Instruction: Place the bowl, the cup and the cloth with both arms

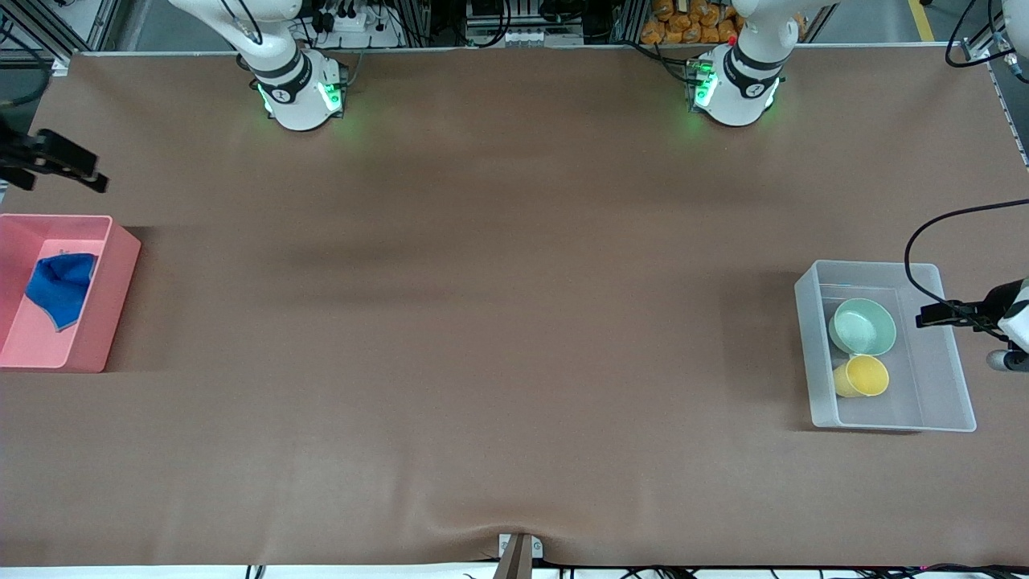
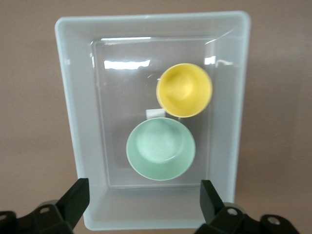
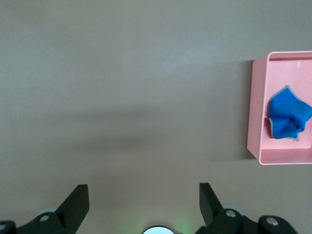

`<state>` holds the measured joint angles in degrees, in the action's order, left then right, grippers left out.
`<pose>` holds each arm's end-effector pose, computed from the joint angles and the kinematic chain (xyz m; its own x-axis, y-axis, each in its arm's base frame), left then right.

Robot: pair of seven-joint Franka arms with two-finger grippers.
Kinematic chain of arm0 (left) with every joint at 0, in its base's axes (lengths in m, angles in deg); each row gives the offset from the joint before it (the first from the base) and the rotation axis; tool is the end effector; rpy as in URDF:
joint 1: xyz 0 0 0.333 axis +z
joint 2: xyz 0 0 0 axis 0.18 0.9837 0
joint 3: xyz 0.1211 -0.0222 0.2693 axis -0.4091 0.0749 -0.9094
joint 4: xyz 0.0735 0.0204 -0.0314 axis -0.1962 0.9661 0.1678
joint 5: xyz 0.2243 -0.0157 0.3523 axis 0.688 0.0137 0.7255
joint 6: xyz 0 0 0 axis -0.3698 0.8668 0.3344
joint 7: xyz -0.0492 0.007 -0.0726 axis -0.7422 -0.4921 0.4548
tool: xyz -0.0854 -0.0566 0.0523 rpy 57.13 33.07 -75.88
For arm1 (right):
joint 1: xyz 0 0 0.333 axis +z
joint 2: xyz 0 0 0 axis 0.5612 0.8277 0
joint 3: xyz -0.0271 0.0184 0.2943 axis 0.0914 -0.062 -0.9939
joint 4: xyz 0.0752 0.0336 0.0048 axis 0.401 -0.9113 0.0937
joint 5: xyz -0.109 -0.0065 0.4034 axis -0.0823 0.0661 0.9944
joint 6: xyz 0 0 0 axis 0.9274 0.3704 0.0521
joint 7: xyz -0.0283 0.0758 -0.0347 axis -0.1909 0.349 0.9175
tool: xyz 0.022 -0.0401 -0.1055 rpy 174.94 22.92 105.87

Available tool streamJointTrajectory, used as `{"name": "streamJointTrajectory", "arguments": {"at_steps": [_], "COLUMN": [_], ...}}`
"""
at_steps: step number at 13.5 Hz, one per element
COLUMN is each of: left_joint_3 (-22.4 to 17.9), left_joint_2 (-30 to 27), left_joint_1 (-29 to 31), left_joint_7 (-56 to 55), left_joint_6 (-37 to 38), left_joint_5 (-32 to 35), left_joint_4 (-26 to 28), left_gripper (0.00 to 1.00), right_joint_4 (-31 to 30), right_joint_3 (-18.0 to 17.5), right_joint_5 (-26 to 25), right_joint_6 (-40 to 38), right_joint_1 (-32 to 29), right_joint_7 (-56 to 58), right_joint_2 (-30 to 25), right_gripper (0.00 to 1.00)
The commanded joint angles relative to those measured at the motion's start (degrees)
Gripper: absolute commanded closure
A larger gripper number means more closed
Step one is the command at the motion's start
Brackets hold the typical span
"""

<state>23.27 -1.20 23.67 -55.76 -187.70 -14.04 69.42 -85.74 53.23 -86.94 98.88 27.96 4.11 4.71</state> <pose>0.6624 0.1636 0.3689 0.9933 -0.0879 -0.0753 -0.0878 -0.9961 0.0058 0.5545 -0.0107 0.6309 0.9975 -0.0242 -0.0662 -0.0251 -0.9996 -0.0116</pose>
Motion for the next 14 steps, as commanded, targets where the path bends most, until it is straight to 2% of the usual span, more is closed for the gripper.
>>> {"name": "streamJointTrajectory", "arguments": {"at_steps": [1, 5, 7, 9, 12, 14], "left_joint_3": [2.2, 3.9, 2.4, -0.3, -0.3, 0.3], "left_joint_2": [-3.9, -7.3, -10.1, -13.3, -18.8, -23.4], "left_joint_1": [0.1, -1.3, -4.9, -8.9, -10.0, -10.3], "left_joint_7": [-3.6, -10.7, -11.2, -13.4, -16.2, -16.3], "left_joint_6": [1.6, 5.8, 5.9, 10.0, 12.2, 16.2], "left_joint_5": [1.2, 1.3, 1.2, 0.5, -1.1, -1.4], "left_joint_4": [0.7, 1.1, 1.6, 1.6, 1.6, 1.6], "left_gripper": [0.00, 0.00, 0.00, 0.00, 0.00, 0.00], "right_joint_4": [0.2, 0.4, 0.5, 0.5, 0.5, 0.4], "right_joint_3": [0.3, 0.3, 0.4, 0.6, 1.3, 1.7], "right_joint_5": [-0.4, -0.4, -0.5, -0.5, -0.5, -0.4], "right_joint_6": [-0.5, -0.7, -0.5, -0.5, -0.4, -0.6], "right_joint_1": [0.5, 0.3, 0.1, 0.0, -0.1, -0.1], "right_joint_7": [0.0, 2.5, 2.5, 2.6, 2.7, 2.4], "right_joint_2": [-0.4, -0.5, -0.4, -0.4, -0.3, -0.4], "right_gripper": [0.00, 0.00, 0.00, 0.00, 0.00, 0.00]}}
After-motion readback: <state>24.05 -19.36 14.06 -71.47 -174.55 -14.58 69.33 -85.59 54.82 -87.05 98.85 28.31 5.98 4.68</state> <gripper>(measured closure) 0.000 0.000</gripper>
